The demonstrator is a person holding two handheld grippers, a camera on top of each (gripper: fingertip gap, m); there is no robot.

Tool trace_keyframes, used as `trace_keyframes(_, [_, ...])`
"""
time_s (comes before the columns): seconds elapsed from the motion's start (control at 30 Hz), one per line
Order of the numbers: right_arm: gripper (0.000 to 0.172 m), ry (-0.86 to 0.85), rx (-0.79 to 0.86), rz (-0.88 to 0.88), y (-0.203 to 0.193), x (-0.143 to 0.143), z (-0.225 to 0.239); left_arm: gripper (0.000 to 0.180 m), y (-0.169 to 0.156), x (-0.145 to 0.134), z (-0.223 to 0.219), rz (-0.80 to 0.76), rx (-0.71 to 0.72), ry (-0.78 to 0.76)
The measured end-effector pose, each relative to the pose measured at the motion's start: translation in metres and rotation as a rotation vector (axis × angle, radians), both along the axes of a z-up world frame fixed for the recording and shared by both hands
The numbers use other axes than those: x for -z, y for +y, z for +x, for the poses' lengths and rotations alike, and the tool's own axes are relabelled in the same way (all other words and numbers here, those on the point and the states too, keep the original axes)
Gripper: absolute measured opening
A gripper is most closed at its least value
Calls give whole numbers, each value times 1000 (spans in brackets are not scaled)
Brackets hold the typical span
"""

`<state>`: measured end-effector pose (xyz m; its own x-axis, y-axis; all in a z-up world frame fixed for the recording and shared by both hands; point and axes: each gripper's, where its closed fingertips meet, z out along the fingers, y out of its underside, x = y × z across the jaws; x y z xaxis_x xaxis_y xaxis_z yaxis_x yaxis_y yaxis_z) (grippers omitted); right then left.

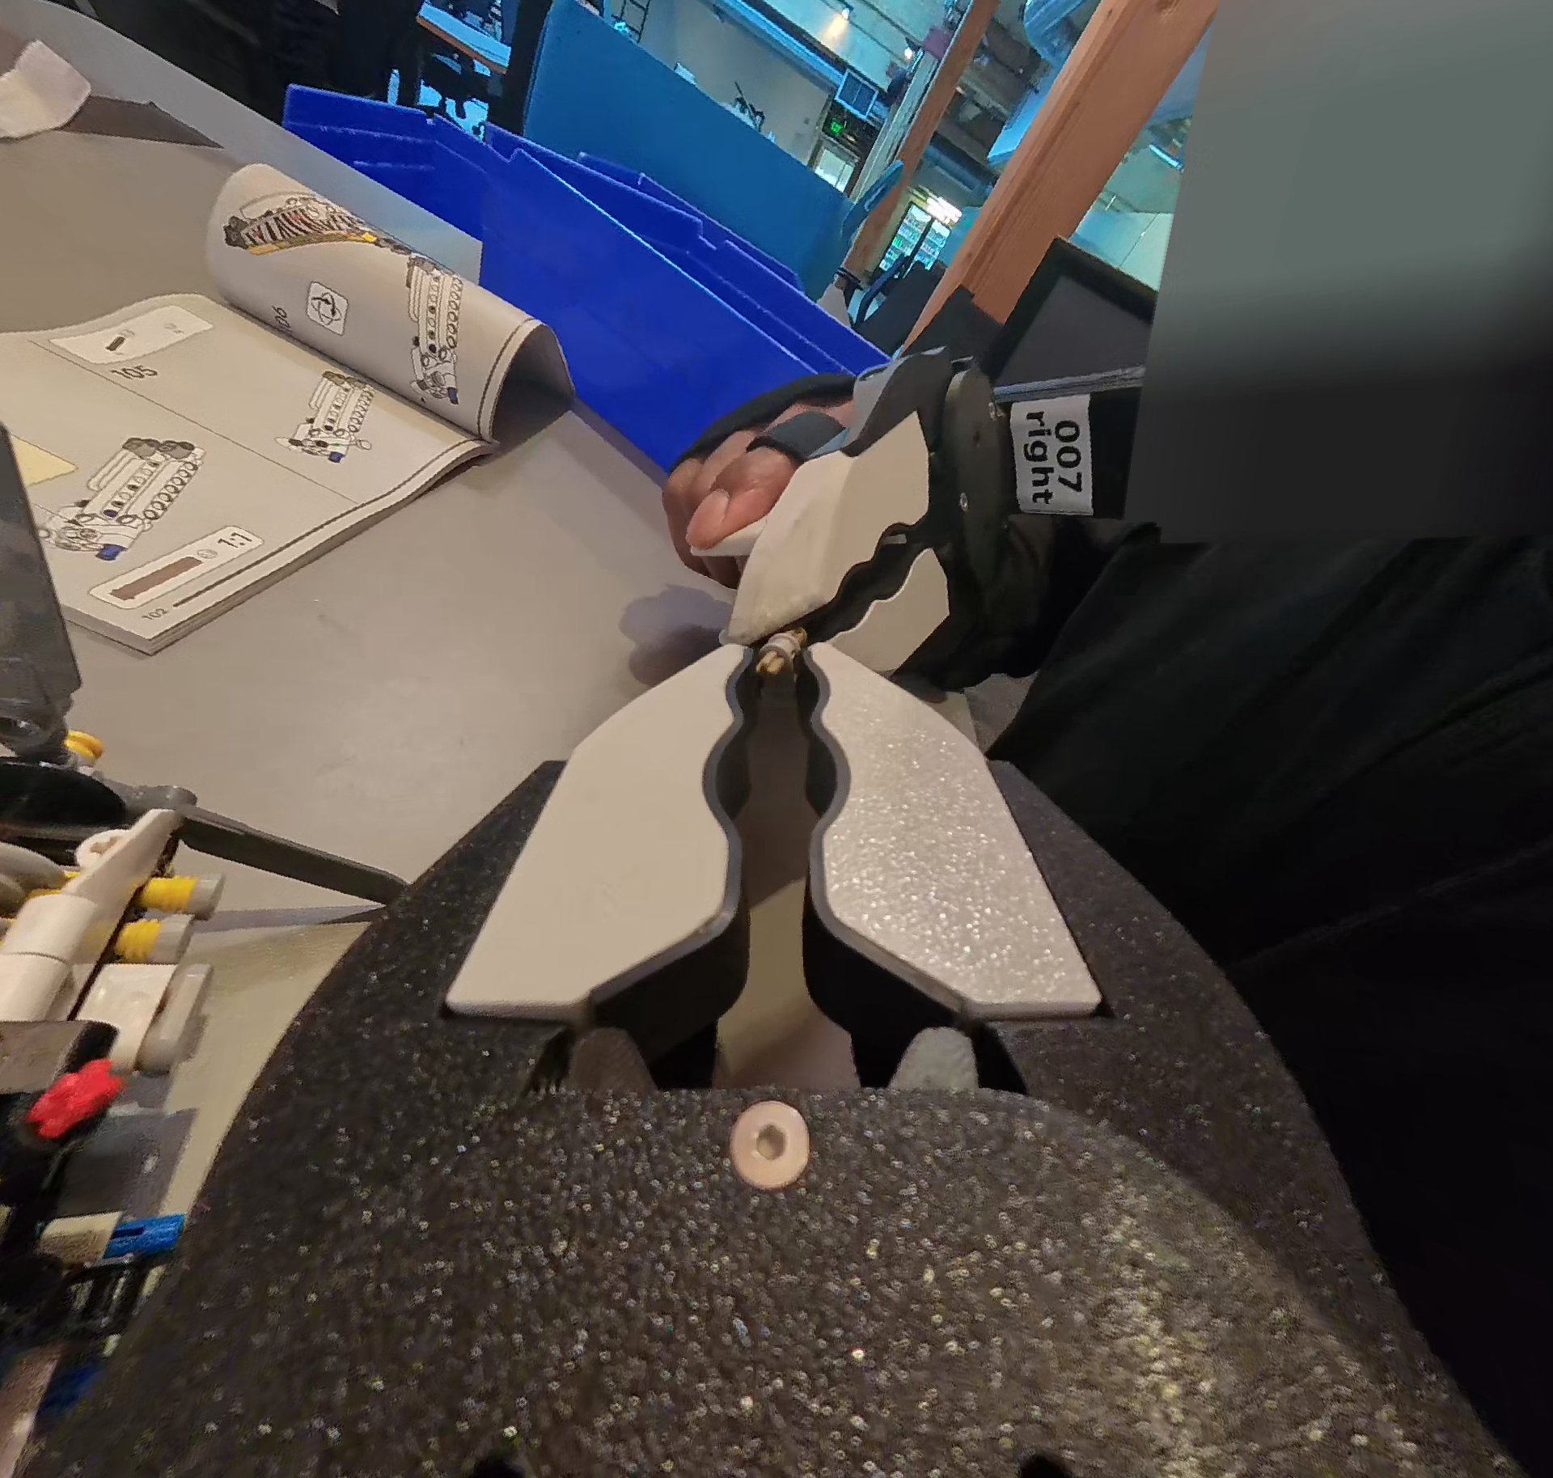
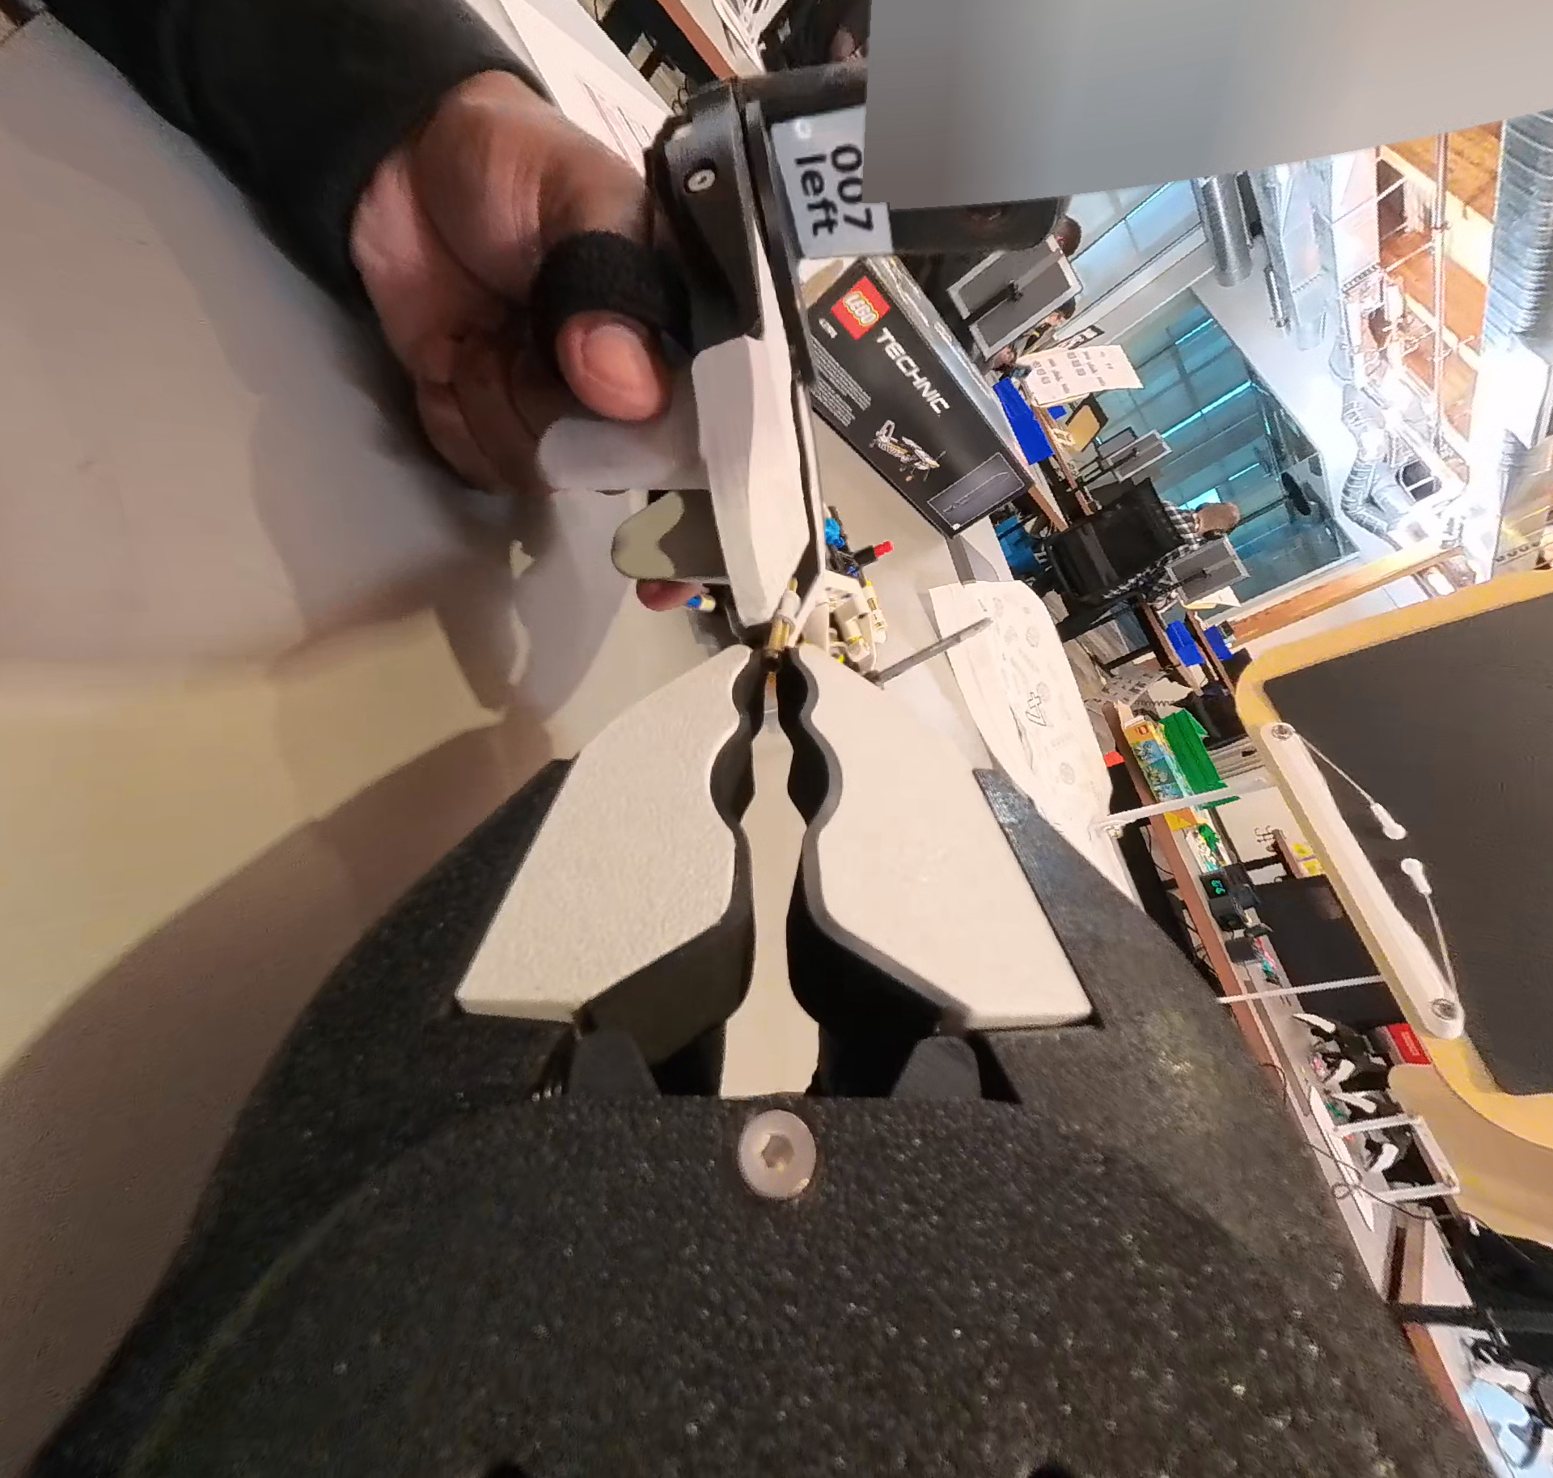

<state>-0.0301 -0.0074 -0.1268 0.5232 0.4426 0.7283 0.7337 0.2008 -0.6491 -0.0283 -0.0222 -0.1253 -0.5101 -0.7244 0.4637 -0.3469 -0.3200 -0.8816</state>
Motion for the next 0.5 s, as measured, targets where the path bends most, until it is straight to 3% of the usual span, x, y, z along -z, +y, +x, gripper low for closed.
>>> trace_keyframes(0.5, [3,75,-19,-4,-11,3,-2,10,-7,1,-5,12,44,-12])
